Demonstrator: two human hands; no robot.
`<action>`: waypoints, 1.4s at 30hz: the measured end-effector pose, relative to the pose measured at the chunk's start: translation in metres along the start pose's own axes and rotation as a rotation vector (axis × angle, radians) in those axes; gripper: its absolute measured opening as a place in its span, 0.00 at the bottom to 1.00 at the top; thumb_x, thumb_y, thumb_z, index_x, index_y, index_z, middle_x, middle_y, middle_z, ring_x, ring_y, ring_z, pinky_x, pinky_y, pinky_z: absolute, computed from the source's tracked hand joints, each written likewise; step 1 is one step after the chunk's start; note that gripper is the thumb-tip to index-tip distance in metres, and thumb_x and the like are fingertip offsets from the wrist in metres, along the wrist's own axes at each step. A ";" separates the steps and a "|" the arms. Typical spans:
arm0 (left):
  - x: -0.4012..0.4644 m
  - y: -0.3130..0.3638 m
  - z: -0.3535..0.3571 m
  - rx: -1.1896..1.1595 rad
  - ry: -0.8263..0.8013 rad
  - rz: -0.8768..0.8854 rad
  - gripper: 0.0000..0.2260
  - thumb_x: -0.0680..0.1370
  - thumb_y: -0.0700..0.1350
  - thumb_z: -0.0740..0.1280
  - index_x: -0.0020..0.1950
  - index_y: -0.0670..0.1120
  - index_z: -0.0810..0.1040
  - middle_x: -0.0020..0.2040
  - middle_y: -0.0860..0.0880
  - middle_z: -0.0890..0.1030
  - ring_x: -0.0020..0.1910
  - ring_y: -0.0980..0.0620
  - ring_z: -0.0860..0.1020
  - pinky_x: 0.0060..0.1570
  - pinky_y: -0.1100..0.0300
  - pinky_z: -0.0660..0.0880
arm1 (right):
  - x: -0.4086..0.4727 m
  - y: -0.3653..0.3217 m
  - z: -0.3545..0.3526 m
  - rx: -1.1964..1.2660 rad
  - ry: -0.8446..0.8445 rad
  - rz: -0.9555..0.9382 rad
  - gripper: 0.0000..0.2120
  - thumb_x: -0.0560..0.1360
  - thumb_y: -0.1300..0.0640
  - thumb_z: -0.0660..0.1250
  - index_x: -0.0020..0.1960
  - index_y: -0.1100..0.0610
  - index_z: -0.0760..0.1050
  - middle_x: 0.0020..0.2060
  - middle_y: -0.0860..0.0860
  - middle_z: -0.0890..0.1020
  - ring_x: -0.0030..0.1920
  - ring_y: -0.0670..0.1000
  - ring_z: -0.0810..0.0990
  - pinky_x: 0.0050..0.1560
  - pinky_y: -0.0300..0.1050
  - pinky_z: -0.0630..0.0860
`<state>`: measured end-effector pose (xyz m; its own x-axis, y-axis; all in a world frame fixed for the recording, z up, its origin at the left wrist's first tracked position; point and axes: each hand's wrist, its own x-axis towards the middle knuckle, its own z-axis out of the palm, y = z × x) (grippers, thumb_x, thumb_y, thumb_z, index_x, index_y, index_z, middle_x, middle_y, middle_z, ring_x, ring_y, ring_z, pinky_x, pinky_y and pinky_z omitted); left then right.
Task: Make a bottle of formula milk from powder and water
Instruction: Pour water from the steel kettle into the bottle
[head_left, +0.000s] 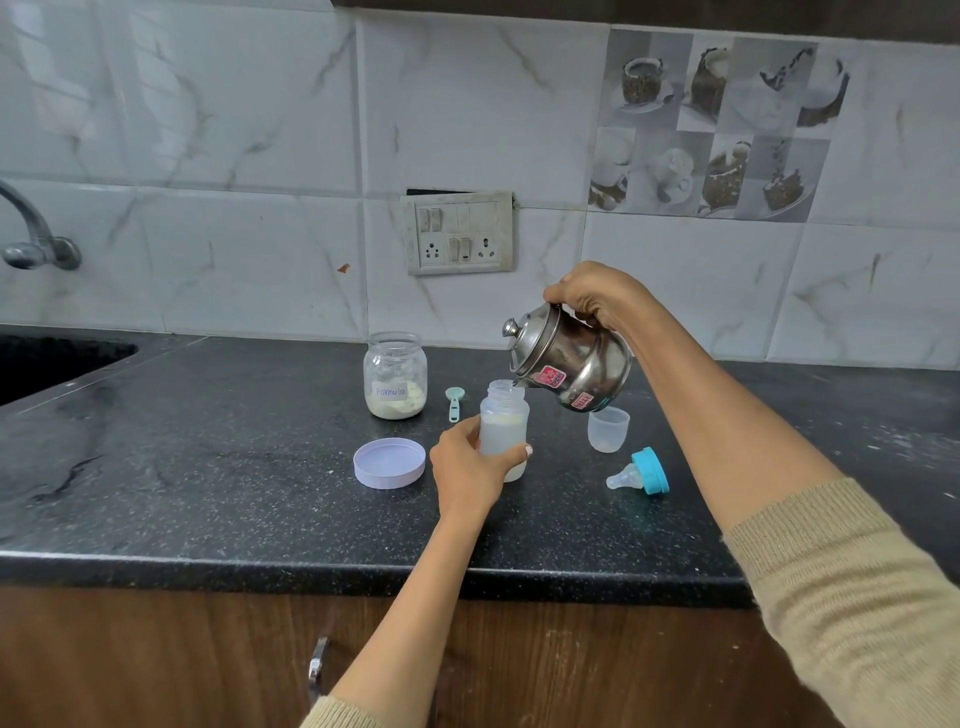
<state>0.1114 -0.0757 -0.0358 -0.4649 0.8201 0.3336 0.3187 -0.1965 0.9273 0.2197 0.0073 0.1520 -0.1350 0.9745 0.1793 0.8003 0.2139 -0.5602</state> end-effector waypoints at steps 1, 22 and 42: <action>0.000 0.000 0.000 0.000 0.000 0.001 0.25 0.63 0.46 0.79 0.59 0.44 0.80 0.55 0.47 0.83 0.51 0.52 0.79 0.50 0.60 0.75 | 0.000 0.000 0.000 0.004 0.001 0.001 0.07 0.76 0.56 0.63 0.46 0.60 0.70 0.31 0.53 0.67 0.32 0.51 0.67 0.34 0.44 0.64; 0.000 0.000 0.001 0.002 0.003 -0.006 0.25 0.63 0.45 0.79 0.59 0.43 0.80 0.54 0.47 0.83 0.51 0.51 0.79 0.48 0.61 0.74 | -0.001 0.000 0.000 0.001 0.007 -0.005 0.06 0.77 0.56 0.62 0.47 0.60 0.70 0.30 0.53 0.67 0.30 0.51 0.65 0.32 0.43 0.63; 0.000 0.000 0.000 -0.004 -0.003 -0.005 0.26 0.63 0.46 0.79 0.60 0.44 0.79 0.55 0.47 0.82 0.53 0.51 0.79 0.50 0.60 0.74 | -0.002 -0.001 -0.001 -0.014 -0.001 0.002 0.08 0.77 0.56 0.62 0.48 0.61 0.70 0.32 0.53 0.68 0.30 0.51 0.66 0.32 0.43 0.64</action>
<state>0.1116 -0.0756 -0.0356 -0.4639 0.8229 0.3280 0.3127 -0.1943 0.9298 0.2194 0.0050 0.1533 -0.1339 0.9750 0.1771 0.8085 0.2108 -0.5495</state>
